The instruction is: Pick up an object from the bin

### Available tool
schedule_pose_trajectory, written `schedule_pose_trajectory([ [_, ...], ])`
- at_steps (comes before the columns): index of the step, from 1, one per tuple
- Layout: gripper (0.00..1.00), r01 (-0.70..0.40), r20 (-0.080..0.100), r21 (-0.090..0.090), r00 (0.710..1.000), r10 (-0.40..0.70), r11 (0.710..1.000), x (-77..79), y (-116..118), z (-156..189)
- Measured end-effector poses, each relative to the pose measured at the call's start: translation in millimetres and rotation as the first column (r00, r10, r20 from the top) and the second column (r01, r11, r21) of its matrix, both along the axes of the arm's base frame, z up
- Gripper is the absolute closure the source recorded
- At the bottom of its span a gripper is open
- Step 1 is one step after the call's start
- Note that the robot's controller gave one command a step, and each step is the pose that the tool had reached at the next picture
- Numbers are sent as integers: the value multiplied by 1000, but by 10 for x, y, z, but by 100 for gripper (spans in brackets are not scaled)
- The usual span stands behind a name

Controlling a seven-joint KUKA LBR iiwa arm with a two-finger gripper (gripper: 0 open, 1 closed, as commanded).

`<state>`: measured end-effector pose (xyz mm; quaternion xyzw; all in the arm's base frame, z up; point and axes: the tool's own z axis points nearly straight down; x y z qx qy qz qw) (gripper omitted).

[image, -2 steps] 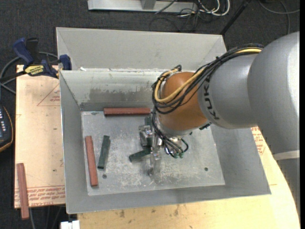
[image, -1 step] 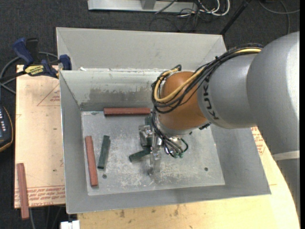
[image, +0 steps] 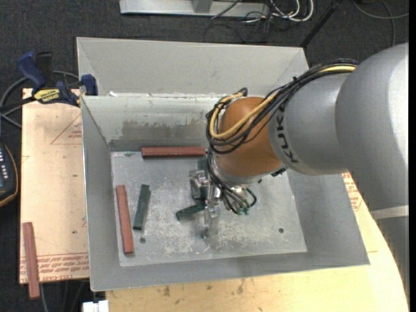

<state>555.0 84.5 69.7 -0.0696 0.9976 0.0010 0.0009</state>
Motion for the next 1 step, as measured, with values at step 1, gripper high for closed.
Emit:
schedule_pose_trajectory([
  [1, 0, 2, 0, 0, 1000, -2, 1000, 5, 3, 2],
])
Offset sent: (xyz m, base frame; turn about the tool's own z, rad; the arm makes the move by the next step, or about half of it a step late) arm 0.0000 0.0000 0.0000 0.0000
